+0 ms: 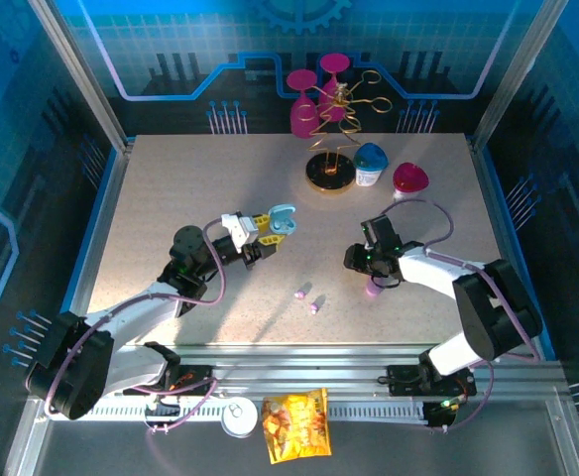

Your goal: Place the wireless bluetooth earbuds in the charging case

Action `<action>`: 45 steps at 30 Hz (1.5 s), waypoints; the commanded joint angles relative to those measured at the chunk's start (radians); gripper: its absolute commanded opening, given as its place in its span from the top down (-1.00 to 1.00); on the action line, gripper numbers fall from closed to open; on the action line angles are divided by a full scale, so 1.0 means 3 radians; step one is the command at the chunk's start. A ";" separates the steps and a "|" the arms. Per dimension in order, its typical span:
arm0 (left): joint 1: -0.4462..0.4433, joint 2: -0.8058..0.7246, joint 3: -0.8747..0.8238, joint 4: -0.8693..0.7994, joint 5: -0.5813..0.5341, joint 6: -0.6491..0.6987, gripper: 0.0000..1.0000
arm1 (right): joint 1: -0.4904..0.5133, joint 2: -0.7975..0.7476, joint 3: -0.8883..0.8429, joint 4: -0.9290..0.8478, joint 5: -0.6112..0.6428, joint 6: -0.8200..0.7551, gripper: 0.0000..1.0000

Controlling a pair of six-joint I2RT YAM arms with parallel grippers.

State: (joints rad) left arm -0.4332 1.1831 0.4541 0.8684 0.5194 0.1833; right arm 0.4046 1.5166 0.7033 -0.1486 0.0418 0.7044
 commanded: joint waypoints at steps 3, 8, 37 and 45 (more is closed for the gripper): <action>-0.0019 -0.0088 -0.0064 0.0061 -0.0013 0.0023 0.70 | 0.0056 0.0129 0.0138 0.0001 -0.0179 -0.0127 0.16; -0.0016 -0.0069 -0.0065 0.0075 -0.0008 0.0018 0.70 | 0.0108 0.0150 0.0148 0.0121 -0.0302 -0.0258 0.24; -0.0019 -0.0114 -0.0047 0.0010 -0.0018 0.0032 0.70 | -0.0112 0.0442 0.0409 0.0288 -0.0415 -0.0686 -0.16; -0.0018 -0.0071 0.0017 -0.0006 0.0016 0.0026 0.70 | -0.0112 0.0452 0.0341 0.0313 -0.0590 -0.0685 -0.03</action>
State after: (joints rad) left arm -0.4332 1.1694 0.4412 0.8635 0.5194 0.1837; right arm 0.3801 1.6424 0.8043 -0.0372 -0.1081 0.5144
